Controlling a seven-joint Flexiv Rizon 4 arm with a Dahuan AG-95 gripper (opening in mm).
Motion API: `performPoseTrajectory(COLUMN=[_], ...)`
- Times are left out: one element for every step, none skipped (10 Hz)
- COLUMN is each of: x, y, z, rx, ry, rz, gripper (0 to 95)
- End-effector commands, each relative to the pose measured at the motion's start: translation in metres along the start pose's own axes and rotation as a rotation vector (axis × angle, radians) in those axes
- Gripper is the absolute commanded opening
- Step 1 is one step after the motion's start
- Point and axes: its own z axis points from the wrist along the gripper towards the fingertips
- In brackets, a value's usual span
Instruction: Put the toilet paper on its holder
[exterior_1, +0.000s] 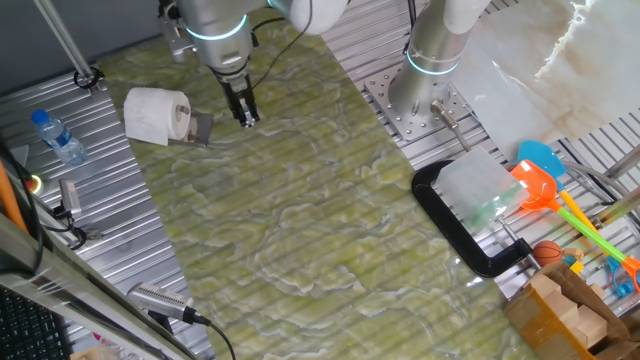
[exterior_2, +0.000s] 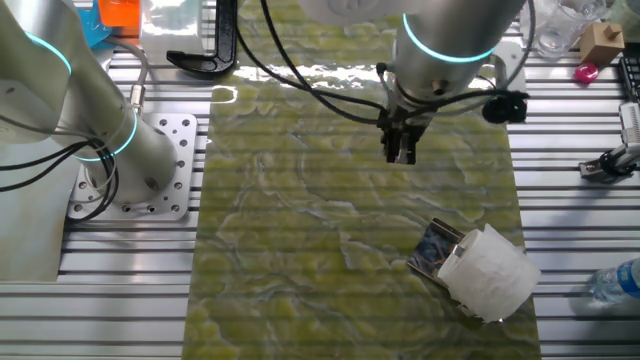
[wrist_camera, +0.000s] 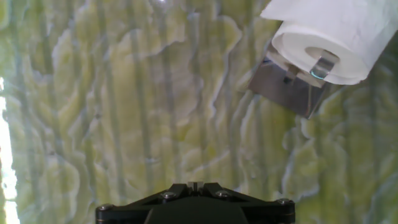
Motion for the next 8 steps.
performPoseTrajectory(x=[0.0041,0.0043,0.0055,0.0080,0.0091,0.0098,0.0098,0.0098], y=[-0.0007,-0.0008,-0.0012,-0.0026,-0.0033,-0.0037,-0.0037,-0.0037], z=[-0.0029,-0.0031,-0.0026,-0.0013,-0.0008,-0.0004,-0.0004,-0.0004], rx=[-0.003,-0.004,-0.003,-0.005,-0.005,-0.007,-0.005,-0.005], ry=[-0.003,-0.005,-0.008,-0.029,-0.036,-0.036,-0.035,-0.029], rz=[-0.010,-0.010,-0.006,-0.005,-0.005,-0.022,-0.021,-0.011], gripper=[0.0,0.0,0.0,0.0,0.0,0.0,0.0,0.0])
